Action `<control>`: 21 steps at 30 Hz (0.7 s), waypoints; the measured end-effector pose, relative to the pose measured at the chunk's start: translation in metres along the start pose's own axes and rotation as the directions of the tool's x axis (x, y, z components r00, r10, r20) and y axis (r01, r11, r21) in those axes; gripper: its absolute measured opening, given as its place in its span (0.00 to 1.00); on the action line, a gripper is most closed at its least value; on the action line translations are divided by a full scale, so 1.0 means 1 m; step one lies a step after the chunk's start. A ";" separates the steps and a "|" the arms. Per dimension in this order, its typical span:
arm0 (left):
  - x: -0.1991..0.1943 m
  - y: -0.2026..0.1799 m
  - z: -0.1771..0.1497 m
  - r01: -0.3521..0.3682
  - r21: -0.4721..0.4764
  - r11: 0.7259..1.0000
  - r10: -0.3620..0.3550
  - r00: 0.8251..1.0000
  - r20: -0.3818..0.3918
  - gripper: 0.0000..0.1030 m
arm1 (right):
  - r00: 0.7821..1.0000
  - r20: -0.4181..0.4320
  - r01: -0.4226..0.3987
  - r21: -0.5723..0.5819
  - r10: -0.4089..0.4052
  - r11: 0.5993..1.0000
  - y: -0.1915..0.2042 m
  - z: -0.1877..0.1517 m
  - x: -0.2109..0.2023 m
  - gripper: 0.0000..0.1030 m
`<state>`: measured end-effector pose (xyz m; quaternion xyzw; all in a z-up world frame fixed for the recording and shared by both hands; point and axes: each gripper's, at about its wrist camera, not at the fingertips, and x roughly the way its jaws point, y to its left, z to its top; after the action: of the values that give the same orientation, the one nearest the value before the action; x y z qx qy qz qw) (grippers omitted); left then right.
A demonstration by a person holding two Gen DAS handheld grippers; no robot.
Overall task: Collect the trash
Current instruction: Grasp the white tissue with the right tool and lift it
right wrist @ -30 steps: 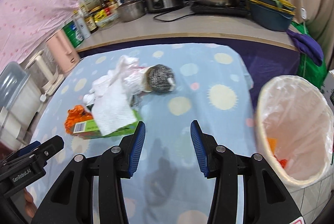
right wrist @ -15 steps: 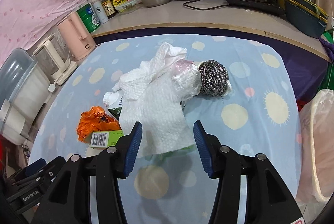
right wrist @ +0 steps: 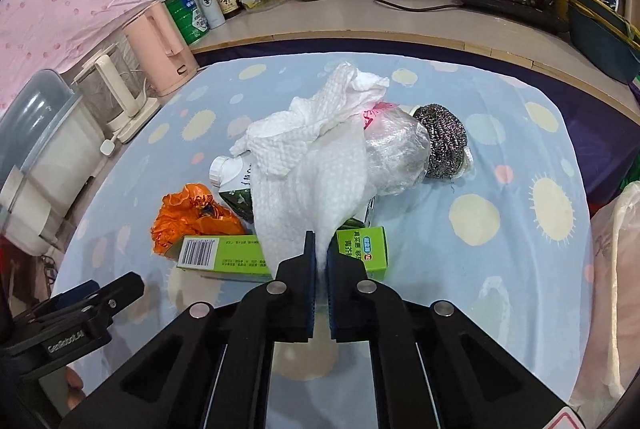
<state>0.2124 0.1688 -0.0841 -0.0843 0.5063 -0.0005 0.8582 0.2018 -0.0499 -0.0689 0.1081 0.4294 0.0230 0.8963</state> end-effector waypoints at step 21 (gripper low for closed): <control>-0.004 -0.055 -0.031 0.060 0.124 0.990 -0.055 0.998 -0.040 0.84 | 0.991 -0.093 0.109 0.139 -0.097 0.984 -0.079 -0.083 -0.049 0.12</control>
<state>0.1885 0.1103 -0.0875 -0.0449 0.5181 -0.0585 0.8521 0.1024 -0.1187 -0.0990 0.1489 0.4732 -0.0498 0.8669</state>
